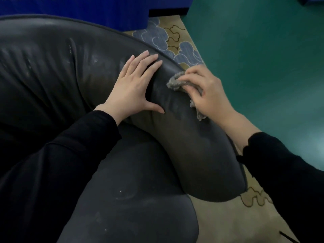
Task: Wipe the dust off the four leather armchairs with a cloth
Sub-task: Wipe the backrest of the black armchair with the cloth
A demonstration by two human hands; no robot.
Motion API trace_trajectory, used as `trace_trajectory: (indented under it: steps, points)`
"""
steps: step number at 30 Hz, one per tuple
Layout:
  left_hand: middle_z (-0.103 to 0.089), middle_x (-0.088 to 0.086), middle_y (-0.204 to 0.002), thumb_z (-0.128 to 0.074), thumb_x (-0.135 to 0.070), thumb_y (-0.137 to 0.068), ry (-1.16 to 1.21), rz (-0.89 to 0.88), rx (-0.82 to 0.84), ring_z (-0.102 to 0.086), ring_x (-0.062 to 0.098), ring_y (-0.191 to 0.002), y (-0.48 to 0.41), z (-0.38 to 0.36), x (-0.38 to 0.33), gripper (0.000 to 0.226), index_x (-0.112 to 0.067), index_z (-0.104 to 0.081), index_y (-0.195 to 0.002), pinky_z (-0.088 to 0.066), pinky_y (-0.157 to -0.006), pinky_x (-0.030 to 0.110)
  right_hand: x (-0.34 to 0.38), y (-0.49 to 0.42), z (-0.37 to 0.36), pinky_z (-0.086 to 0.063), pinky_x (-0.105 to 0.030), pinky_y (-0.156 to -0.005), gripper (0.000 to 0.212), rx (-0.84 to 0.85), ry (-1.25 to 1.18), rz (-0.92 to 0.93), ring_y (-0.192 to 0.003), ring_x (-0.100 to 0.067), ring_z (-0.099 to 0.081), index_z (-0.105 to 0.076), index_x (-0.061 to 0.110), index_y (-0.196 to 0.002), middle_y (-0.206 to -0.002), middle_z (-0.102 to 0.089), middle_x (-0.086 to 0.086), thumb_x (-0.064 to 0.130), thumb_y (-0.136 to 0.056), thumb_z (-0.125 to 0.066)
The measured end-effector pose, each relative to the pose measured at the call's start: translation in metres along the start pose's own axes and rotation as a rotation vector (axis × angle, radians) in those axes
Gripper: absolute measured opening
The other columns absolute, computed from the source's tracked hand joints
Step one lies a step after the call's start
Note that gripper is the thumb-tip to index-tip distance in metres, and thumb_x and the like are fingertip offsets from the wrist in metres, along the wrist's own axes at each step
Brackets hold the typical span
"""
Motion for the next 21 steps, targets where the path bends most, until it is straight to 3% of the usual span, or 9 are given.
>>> trace_trajectory:
  steps: [6, 12, 15, 21]
  points:
    - [-0.021, 0.009, -0.159, -0.065, -0.074, -0.059, -0.009, 0.006, 0.033, -0.007, 0.026, -0.149, 0.004, 0.001, -0.010, 0.121, -0.009, -0.024, -0.152, 0.005, -0.120, 0.039, 0.019, 0.073, 0.002, -0.045, -0.035, -0.080, 0.015, 0.274, -0.010, 0.200, -0.088, -0.027, -0.055, -0.071, 0.005, -0.100, -0.101, -0.061, -0.007, 0.008, -0.090, -0.061]
    - [-0.023, 0.009, -0.159, -0.063, -0.073, -0.059, 0.036, -0.084, 0.040, -0.009, 0.026, -0.149, 0.017, -0.014, -0.050, 0.117, -0.010, -0.028, -0.151, 0.003, -0.120, 0.039, -0.008, 0.057, 0.027, -0.040, -0.017, -0.087, 0.016, 0.051, -0.051, -0.075, -0.095, -0.016, -0.055, -0.071, 0.005, -0.101, -0.100, -0.057, -0.002, 0.002, -0.086, -0.065]
    - [-0.023, 0.009, -0.159, -0.065, -0.072, -0.059, 0.097, -0.065, 0.016, -0.009, 0.027, -0.149, 0.023, -0.023, -0.065, 0.115, -0.011, -0.032, -0.150, 0.002, -0.120, 0.039, -0.008, 0.072, 0.024, -0.039, -0.014, -0.088, 0.017, -0.004, -0.054, -0.132, -0.095, -0.012, -0.054, -0.071, 0.005, -0.101, -0.100, -0.058, -0.005, 0.003, -0.085, -0.066]
    - [-0.020, 0.007, -0.160, -0.067, -0.070, -0.062, 0.086, -0.026, 0.005, -0.007, 0.026, -0.149, 0.024, -0.028, -0.069, 0.113, -0.012, -0.029, -0.151, 0.003, -0.120, 0.038, 0.017, 0.120, 0.028, -0.043, -0.017, -0.083, 0.018, 0.065, -0.036, -0.136, -0.093, -0.015, -0.054, -0.070, 0.004, -0.103, -0.100, -0.058, -0.008, 0.008, -0.086, -0.064]
Point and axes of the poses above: each hand's wrist, its own y-axis away from the middle knuckle, its own z-axis out of the back of the hand, x = y × z, the point moved 4 cm from there along -y, towards the middle knuckle
